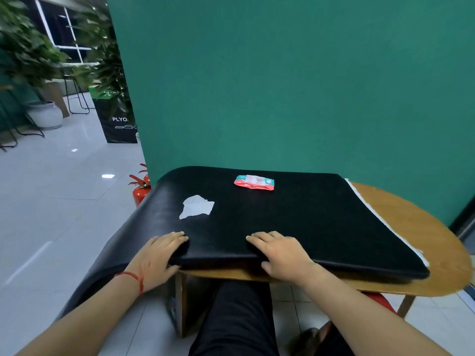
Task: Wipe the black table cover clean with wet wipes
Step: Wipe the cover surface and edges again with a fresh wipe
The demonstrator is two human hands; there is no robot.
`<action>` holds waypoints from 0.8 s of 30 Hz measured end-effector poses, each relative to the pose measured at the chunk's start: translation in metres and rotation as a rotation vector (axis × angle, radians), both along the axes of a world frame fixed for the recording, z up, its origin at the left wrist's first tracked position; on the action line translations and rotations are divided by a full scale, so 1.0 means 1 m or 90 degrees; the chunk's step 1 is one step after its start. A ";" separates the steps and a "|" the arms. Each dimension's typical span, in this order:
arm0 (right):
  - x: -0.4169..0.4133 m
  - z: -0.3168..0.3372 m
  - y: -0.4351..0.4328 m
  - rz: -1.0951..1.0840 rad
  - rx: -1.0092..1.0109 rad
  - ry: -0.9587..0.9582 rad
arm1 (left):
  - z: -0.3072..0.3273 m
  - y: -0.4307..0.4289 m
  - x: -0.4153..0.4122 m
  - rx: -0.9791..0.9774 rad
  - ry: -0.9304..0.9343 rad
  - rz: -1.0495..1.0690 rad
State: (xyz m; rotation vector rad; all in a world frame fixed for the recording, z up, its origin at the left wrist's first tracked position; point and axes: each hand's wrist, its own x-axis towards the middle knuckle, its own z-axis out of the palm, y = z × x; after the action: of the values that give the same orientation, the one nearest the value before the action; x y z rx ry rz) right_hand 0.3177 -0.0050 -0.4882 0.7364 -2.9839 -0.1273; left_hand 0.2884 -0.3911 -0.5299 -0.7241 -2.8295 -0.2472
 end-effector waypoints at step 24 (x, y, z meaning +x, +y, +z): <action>0.077 0.128 0.124 -0.246 -0.011 0.143 | 0.101 0.123 0.028 0.076 0.146 0.022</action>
State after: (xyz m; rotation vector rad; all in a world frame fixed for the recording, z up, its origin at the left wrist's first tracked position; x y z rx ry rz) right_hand 0.3946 0.1189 -0.3605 0.1231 -2.8632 -0.1886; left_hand 0.3162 -0.2680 -0.4287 -0.6334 -2.5833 -0.3047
